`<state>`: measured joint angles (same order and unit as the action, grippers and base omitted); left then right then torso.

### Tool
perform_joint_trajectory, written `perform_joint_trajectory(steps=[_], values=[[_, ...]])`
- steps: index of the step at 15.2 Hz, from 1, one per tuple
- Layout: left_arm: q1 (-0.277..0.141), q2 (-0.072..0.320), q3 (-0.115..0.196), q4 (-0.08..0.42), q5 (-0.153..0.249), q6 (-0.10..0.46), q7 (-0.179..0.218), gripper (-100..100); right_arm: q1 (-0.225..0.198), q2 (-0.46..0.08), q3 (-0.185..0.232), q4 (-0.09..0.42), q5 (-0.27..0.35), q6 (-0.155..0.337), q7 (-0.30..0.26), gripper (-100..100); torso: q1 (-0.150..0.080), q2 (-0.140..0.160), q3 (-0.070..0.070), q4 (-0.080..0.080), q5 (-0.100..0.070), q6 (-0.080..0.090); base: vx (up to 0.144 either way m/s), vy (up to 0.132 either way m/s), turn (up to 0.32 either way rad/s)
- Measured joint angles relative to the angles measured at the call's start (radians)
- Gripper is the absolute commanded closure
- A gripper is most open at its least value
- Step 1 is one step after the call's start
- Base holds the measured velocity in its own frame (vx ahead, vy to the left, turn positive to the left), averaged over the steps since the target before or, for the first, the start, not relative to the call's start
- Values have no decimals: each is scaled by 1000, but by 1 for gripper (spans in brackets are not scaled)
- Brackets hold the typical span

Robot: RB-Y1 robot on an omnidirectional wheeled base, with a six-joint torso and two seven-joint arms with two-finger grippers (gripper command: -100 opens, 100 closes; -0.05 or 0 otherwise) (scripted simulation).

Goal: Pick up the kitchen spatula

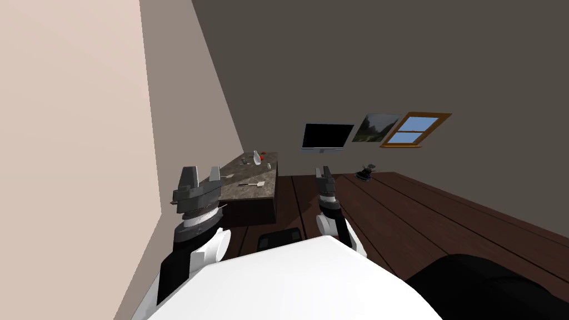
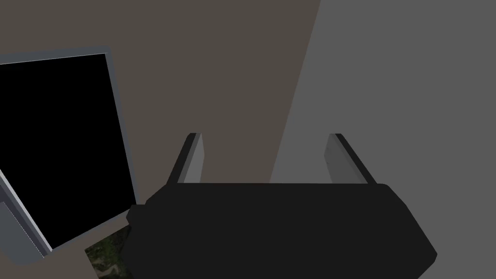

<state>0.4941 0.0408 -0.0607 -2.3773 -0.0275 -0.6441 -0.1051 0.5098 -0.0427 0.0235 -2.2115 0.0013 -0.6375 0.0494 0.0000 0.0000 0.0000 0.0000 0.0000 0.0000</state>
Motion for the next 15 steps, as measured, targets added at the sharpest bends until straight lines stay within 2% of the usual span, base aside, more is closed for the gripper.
perform_joint_trajectory(steps=[5,9,12,15], values=[[19,71,35,13,29,79,-17,-100,0,0,0,0,0,0,0,0,-9,-1,-1,0,-2,0,20,-117,-17],[38,107,68,13,56,148,-26,-100,0,0,0,0,0,0,0,0,-9,-1,-1,0,-2,0,20,-111,-19],[51,121,79,21,69,206,-46,-100,0,0,0,0,0,0,0,0,-8,-2,-1,-1,-2,0,43,-115,-21],[65,139,103,25,89,264,-57,-100,0,0,0,0,0,0,0,0,-8,-3,-2,-1,-2,0,41,-106,-12]])
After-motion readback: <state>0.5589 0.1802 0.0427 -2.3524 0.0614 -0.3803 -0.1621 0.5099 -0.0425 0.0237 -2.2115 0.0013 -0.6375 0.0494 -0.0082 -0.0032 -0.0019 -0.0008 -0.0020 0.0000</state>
